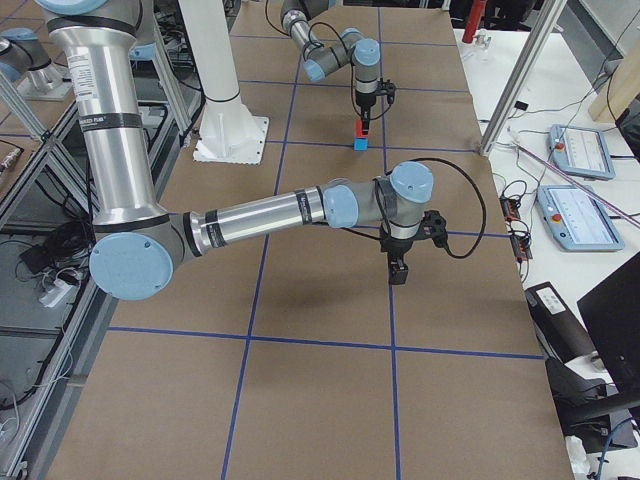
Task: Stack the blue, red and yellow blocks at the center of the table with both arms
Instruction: 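Carry the red cube with the left gripper onto the blue cube, then open the left gripper and move it toward the yellow cube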
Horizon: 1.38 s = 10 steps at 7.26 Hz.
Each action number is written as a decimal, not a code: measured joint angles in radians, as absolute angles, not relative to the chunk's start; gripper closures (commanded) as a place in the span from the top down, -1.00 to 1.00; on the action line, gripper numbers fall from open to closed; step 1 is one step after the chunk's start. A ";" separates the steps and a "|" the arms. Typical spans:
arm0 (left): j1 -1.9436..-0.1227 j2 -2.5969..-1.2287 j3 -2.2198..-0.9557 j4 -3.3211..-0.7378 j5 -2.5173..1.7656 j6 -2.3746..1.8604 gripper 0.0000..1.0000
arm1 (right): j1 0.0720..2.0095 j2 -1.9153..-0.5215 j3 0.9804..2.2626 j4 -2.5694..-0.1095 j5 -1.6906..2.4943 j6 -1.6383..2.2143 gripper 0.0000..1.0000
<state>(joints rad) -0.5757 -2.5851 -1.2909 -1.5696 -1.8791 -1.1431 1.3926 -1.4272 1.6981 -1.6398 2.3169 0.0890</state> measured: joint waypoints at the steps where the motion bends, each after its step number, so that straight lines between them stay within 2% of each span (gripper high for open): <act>1: -0.575 -2.585 -1.287 -1.577 -1.879 -1.143 0.18 | 1.392 -1.427 1.698 -1.640 2.317 0.089 1.00; 2: -0.575 -2.585 -1.284 -1.584 -1.879 -1.143 0.39 | 1.392 -1.427 1.698 -1.640 2.316 0.089 1.00; 3: -0.575 -2.585 -1.282 -1.587 -1.879 -1.144 0.72 | 1.391 -1.427 1.698 -1.640 2.316 0.089 1.00; 5: -0.575 -2.583 -1.279 -1.589 -1.878 -1.143 0.97 | 1.392 -1.427 1.697 -1.640 2.316 0.089 1.00; 8: -0.578 -2.581 -1.292 -1.583 -1.881 -1.143 0.97 | 1.392 -1.424 1.696 -1.639 2.316 0.089 1.00; 10: -0.630 -2.523 -1.387 -1.571 -1.937 -1.098 0.97 | 1.391 -1.423 1.695 -1.640 2.316 0.090 1.00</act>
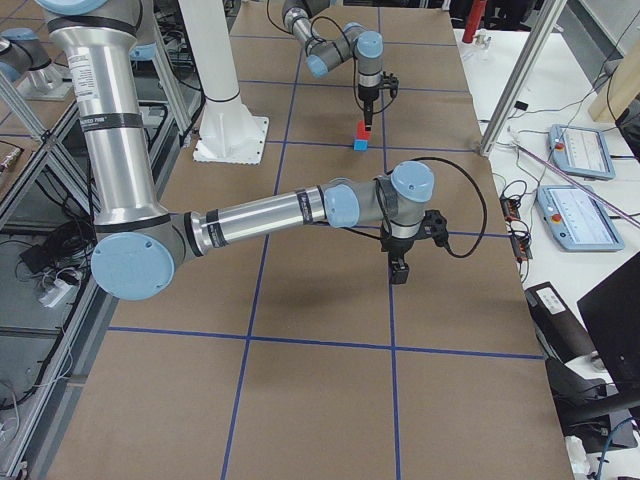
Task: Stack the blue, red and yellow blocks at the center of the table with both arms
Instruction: 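Open the left gripper and move it toward the yellow cube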
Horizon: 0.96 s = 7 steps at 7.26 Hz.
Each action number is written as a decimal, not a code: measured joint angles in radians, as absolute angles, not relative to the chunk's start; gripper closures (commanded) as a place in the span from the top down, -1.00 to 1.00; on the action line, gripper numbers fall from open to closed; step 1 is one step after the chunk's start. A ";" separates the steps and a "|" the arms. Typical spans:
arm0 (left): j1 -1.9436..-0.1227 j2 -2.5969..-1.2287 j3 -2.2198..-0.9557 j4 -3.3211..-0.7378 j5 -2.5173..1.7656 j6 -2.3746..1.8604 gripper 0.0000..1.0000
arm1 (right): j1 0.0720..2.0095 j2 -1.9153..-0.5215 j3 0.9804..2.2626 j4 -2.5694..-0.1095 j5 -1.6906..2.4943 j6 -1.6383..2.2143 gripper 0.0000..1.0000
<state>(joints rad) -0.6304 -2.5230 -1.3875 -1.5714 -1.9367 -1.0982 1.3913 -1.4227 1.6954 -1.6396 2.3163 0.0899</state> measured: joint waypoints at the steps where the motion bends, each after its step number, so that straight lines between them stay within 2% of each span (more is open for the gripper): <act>1: -0.677 -2.426 -1.490 -1.569 -1.982 -1.025 0.97 | 1.391 -1.422 1.695 -1.640 2.316 0.090 1.00; 3: -0.801 -2.177 -1.684 -1.572 -2.064 -0.783 0.98 | 1.391 -1.421 1.693 -1.640 2.316 0.090 1.00; 4: -0.884 -2.053 -1.737 -1.584 -2.119 -0.625 0.98 | 1.391 -1.421 1.692 -1.640 2.316 0.090 1.00; 7: -1.102 -1.678 -1.733 -1.822 -2.221 -0.213 0.98 | 1.391 -1.424 1.692 -1.639 2.317 0.092 1.00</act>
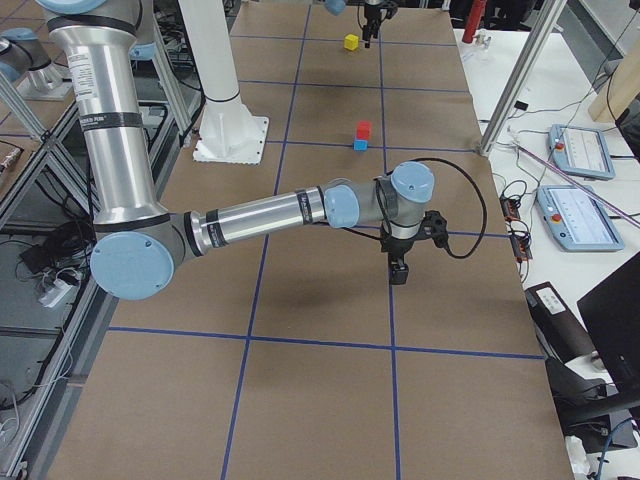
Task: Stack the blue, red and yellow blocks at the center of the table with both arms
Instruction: 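Open the left gripper and move it toward the yellow cube, then grasp the yellow cube with the left gripper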
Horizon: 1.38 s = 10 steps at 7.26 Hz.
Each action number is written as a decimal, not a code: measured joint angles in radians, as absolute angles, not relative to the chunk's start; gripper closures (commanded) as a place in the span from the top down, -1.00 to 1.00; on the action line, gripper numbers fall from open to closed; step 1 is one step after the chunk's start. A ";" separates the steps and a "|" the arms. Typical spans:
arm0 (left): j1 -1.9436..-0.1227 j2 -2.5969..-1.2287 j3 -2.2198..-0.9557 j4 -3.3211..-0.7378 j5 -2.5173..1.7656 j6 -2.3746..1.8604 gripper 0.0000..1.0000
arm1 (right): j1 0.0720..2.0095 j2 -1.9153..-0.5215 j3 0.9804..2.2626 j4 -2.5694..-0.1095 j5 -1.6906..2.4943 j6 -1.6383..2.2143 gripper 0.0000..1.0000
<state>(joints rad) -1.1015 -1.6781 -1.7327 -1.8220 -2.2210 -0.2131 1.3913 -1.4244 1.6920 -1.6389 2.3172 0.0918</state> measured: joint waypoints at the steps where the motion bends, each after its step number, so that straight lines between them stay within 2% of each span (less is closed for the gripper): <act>1: -1.130 -1.581 -1.691 -1.936 -2.227 -0.115 0.98 | 1.391 -1.425 1.692 -1.639 2.318 0.092 1.00; 4: -1.150 -1.435 -1.528 -2.220 -2.243 0.013 0.98 | 1.391 -1.425 1.692 -1.637 2.317 0.092 1.00; 8: -1.141 -1.453 -1.445 -2.279 -2.287 -0.041 0.95 | 1.391 -1.421 1.691 -1.637 2.316 0.092 1.00; 9: -1.141 -1.474 -1.427 -2.279 -2.288 -0.060 0.37 | 1.391 -1.420 1.690 -1.637 2.315 0.092 1.00; 10: -1.140 -1.489 -1.414 -2.279 -2.289 -0.069 -0.55 | 1.391 -1.420 1.688 -1.637 2.315 0.092 1.00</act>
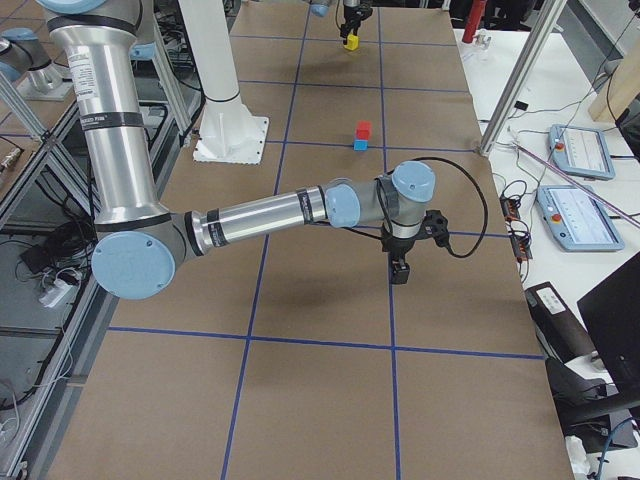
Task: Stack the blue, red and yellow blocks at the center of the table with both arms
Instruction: 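Grasp the yellow cube with the left gripper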
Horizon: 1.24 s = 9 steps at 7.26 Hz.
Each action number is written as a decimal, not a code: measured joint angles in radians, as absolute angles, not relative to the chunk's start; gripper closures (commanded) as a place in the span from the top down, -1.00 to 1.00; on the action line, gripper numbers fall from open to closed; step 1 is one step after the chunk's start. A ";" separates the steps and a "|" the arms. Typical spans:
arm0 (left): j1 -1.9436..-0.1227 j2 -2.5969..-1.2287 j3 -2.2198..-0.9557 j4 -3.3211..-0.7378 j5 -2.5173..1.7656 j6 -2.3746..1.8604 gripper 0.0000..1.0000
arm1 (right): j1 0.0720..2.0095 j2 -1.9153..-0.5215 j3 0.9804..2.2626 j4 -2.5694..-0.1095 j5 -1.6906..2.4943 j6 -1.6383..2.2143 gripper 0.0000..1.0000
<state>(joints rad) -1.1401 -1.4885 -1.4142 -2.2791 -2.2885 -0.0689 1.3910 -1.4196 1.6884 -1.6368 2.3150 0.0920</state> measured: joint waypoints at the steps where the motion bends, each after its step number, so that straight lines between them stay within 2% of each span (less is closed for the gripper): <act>1: -1.140 -1.496 -1.409 -2.279 -2.289 -0.072 -1.00 | 1.390 -1.419 1.688 -1.637 2.315 0.092 1.00; 5: -1.154 -1.530 -1.458 -2.209 -2.334 -0.085 -1.00 | 1.390 -1.419 1.685 -1.637 2.315 0.093 1.00; 7: -1.170 -1.639 -1.585 -1.966 -2.348 -0.208 -1.00 | 1.390 -1.419 1.686 -1.637 2.316 0.094 1.00; 9: -1.154 -1.818 -1.667 -1.744 -2.348 -0.425 -1.00 | 1.390 -1.419 1.686 -1.637 2.316 0.094 1.00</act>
